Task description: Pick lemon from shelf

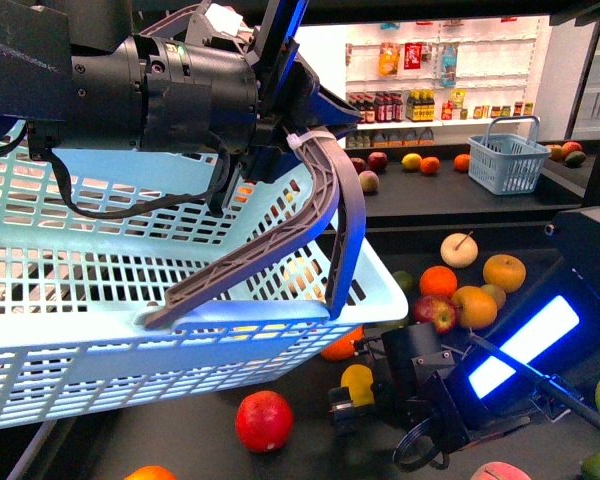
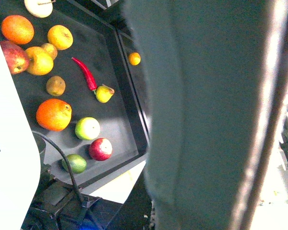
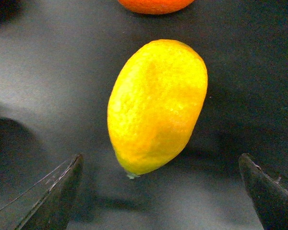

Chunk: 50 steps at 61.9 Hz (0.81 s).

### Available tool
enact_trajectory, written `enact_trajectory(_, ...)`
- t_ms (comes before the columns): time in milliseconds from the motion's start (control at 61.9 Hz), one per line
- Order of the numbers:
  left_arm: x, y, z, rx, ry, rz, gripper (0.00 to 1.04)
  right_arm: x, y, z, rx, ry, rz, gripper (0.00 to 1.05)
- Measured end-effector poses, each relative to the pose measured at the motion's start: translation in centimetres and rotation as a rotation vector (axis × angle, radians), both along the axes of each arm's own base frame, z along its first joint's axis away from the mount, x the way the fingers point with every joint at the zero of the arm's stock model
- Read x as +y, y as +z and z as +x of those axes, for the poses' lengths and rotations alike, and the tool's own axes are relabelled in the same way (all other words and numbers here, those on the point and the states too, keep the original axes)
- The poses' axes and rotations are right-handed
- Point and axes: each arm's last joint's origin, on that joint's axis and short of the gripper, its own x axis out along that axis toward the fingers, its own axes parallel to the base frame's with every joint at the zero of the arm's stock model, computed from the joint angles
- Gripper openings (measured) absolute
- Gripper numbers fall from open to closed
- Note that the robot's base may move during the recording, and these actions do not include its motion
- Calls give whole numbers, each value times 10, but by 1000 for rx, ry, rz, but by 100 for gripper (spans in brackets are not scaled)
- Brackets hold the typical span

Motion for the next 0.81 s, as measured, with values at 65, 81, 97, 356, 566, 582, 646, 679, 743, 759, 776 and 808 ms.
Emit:
enact_trajectory(65, 0, 0, 0, 0, -1, 0, 6, 1, -3, 4, 5, -5, -1, 97)
enact_trajectory(81, 0, 0, 0, 0, -2, 0, 6, 1, -4, 5, 7, -6, -2, 97)
enact_trajectory(97, 0, 0, 0, 0, -2, 0, 6, 2, -5, 5, 8, -7, -1, 97)
enact_trajectory(356, 0, 0, 0, 0, 0, 0, 6, 8, -8, 18, 6, -26, 8, 97)
enact_trajectory(566, 0, 0, 0, 0, 0, 0, 6, 12, -8, 25, -16, -33, 4, 97)
enact_trajectory(582, 0, 0, 0, 0, 0, 0, 6, 12, -9, 25, -16, -32, 5, 97)
enact_trajectory(646, 0, 0, 0, 0, 0, 0, 6, 13, -10, 25, -14, -32, 4, 97)
enact_trajectory(679, 0, 0, 0, 0, 0, 0, 6, 13, -10, 24, -13, -32, 2, 97)
enact_trajectory(743, 0, 0, 0, 0, -1, 0, 6, 13, -11, 24, -13, -35, 0, 89)
enact_trajectory(759, 0, 0, 0, 0, -1, 0, 6, 13, -11, 24, -14, -35, -1, 88)
enact_trajectory(776, 0, 0, 0, 0, -1, 0, 6, 13, -11, 24, -14, -35, -1, 86)
enact_trajectory(808, 0, 0, 0, 0, -1, 0, 6, 14, -11, 24, -18, -34, 0, 82)
